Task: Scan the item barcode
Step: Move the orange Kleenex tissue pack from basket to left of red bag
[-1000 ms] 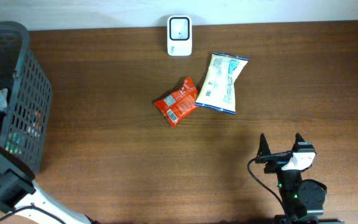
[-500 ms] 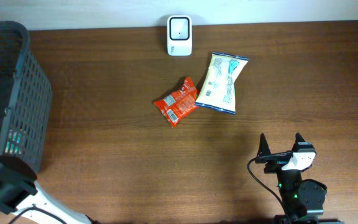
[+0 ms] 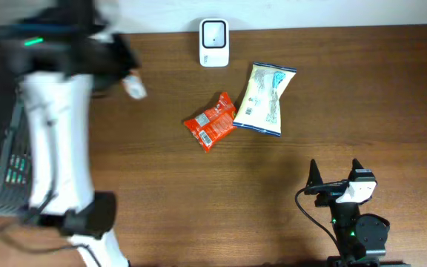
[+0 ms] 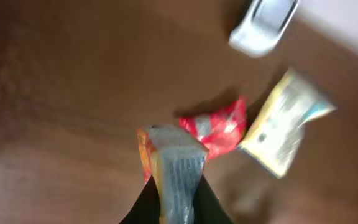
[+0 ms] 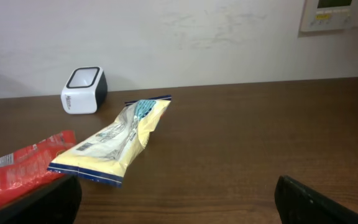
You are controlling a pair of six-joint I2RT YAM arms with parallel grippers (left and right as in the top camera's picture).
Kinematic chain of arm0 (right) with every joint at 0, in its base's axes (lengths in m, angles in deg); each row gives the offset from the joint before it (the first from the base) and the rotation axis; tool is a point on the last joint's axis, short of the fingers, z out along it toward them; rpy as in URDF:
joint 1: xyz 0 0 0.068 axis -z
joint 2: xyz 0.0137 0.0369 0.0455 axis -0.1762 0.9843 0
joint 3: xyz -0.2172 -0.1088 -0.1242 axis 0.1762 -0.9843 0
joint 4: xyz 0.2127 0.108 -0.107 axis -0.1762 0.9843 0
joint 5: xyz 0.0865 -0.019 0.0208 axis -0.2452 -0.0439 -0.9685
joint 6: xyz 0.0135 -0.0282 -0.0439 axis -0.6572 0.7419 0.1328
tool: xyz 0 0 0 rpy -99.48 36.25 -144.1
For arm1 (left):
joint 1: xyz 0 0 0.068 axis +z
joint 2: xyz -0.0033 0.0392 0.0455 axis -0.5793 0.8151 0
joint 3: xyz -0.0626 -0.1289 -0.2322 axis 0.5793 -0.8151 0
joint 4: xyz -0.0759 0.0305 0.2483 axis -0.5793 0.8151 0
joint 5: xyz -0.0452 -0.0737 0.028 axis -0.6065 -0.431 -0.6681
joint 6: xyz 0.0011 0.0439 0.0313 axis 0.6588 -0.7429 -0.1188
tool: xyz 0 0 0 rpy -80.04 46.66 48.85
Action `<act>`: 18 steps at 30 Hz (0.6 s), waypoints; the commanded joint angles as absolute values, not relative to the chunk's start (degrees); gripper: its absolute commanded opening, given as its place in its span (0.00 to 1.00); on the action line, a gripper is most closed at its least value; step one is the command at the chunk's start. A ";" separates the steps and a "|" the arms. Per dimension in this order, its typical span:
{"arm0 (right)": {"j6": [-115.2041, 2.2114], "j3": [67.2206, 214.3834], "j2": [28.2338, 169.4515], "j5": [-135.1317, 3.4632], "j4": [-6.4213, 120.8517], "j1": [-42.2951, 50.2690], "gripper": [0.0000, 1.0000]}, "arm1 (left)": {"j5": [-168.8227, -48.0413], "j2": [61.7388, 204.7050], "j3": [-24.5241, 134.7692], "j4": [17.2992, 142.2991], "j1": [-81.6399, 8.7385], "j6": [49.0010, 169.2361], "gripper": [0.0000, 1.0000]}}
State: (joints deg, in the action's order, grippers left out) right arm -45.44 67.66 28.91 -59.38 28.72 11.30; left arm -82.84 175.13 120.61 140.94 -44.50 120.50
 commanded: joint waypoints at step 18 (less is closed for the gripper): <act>-45.85 67.24 28.43 -59.66 28.88 11.63 0.98 | -60.89 200.99 141.17 137.23 -54.62 117.54 0.99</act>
